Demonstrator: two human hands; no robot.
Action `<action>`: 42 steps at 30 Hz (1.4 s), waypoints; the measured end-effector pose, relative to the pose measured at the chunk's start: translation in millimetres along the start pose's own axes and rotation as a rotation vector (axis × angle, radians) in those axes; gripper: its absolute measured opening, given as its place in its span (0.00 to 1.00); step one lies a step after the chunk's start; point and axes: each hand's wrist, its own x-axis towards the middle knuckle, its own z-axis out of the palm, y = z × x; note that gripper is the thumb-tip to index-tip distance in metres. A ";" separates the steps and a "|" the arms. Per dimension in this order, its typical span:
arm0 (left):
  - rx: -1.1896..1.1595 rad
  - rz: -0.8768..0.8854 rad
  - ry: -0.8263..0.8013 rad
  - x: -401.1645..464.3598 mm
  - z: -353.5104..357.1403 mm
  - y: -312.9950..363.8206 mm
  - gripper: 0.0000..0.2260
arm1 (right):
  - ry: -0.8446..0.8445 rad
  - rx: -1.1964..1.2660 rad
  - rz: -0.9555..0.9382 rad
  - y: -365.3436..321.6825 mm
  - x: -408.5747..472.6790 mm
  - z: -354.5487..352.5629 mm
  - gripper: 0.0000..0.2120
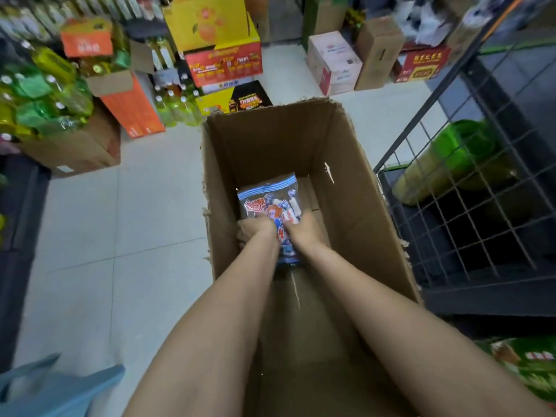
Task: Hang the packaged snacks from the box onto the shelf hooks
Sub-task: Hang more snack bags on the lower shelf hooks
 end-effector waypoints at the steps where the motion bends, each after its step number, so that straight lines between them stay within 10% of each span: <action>1: 0.011 0.036 -0.004 -11.3 -3.8 10.1 0.18 | 0.029 0.020 -0.059 -5.9 -14.1 -7.5 0.19; 7: -0.019 0.402 -0.163 -113.8 -67.3 52.1 0.12 | 0.273 0.124 -0.392 -32.4 -128.2 -55.8 0.25; 15: -0.036 1.057 -0.934 -260.1 -199.3 21.0 0.17 | 0.525 0.339 -0.602 4.8 -320.4 -115.6 0.34; 27: 0.277 1.231 -1.512 -467.4 -220.7 -132.6 0.26 | 1.036 0.651 -0.503 192.3 -528.7 -182.1 0.25; 42: 0.437 1.281 -1.601 -623.1 -194.7 -327.9 0.25 | 1.241 0.511 -0.239 400.1 -643.4 -228.6 0.29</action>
